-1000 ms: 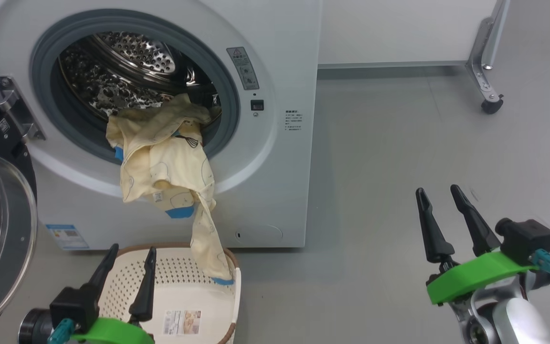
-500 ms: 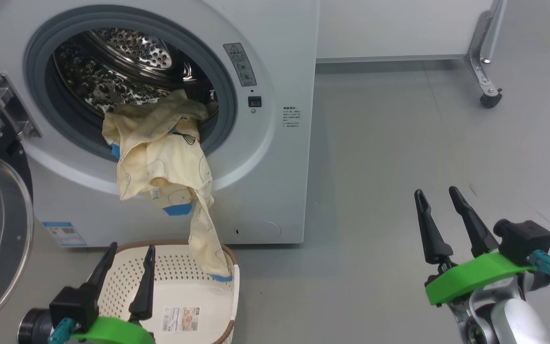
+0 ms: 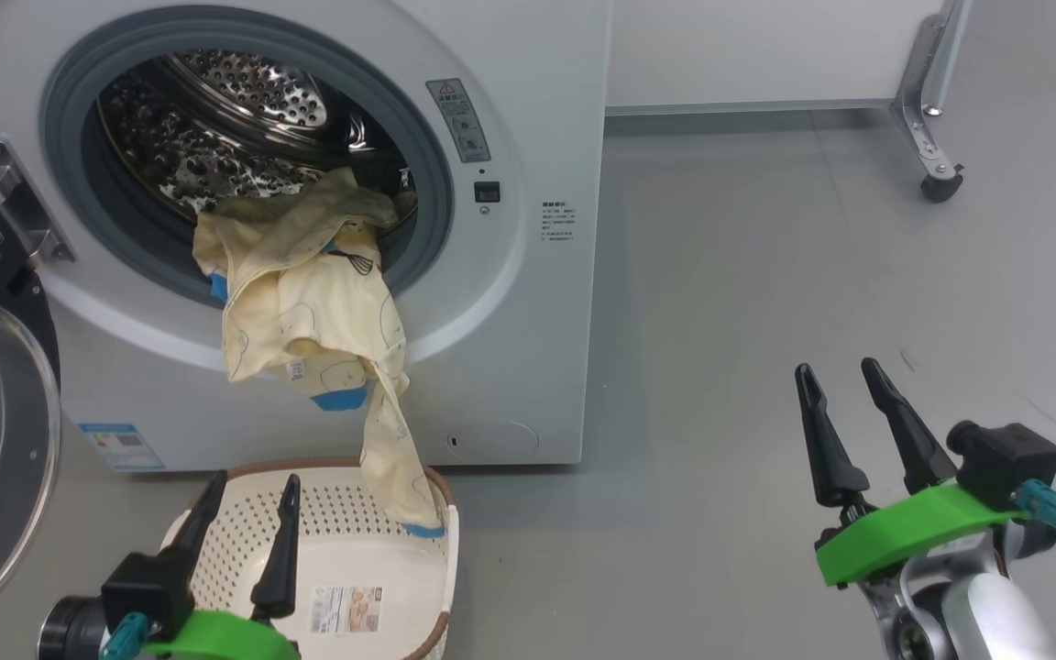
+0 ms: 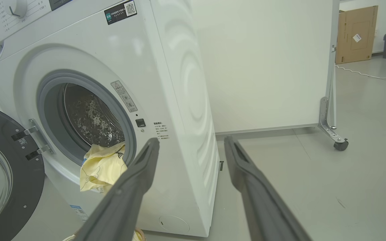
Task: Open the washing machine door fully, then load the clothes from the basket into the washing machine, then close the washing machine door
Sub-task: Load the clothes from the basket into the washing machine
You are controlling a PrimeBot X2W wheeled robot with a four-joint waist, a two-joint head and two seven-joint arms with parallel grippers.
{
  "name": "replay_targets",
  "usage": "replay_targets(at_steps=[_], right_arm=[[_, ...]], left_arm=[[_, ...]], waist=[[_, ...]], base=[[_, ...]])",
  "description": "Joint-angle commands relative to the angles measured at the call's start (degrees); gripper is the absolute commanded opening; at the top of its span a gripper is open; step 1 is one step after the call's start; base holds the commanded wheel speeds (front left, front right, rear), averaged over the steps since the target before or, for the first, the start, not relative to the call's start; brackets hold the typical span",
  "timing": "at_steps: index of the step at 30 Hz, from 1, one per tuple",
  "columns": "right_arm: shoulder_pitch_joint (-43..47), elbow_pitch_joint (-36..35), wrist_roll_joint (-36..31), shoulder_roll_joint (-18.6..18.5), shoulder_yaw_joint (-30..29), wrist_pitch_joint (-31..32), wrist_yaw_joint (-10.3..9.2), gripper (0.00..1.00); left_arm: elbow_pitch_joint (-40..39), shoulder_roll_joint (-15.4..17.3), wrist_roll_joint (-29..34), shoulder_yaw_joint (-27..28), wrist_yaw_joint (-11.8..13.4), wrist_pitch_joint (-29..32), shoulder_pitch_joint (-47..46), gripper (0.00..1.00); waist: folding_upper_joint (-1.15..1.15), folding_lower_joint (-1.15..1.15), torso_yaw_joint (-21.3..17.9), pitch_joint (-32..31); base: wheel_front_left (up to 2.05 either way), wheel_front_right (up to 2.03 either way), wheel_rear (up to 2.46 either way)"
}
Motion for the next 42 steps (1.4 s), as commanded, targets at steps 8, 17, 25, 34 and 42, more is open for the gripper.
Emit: replay_targets(at_steps=[8,17,25,34,42], right_arm=[[-1.72,-1.93,0.19,0.05,1.09,-0.36,0.58,1.00],[-3.27,-3.28,-0.02,-0.17,1.67,0.19,0.58,1.00],[-7.73,-5.47,-0.27,-1.46,2.47,0.47,0.58,1.00],[-11.72,-6.10,-0.29,-2.39,3.22,-0.31,0.58,1.00],[-13.87,-5.03,-0.24,-2.38,4.60,-1.66,0.58,1.00]], left_arm=[[-1.14,0.86,-0.83,2.28,0.48,0.15,-2.74,1.00],[0.69,-0.07,-2.90,2.85,-0.20,1.26,-6.08,1.00],[6.24,-1.92,-4.71,4.25,-1.16,1.52,-15.14,1.00],[19.19,-2.49,-5.94,6.29,-3.20,1.66,-30.35,1.00],[29.46,-1.96,-8.41,8.80,-5.85,1.66,-41.27,1.00]], waist=[[0.00,0.00,0.00,0.60],[0.00,0.00,-0.48,6.94],[0.00,0.00,-2.04,19.30],[0.00,0.00,-4.26,30.18],[0.00,0.00,-6.63,34.65]], base=[[0.00,0.00,0.00],[0.00,0.00,0.00],[0.00,0.00,0.00],[0.00,0.00,0.00],[0.00,0.00,0.00]])
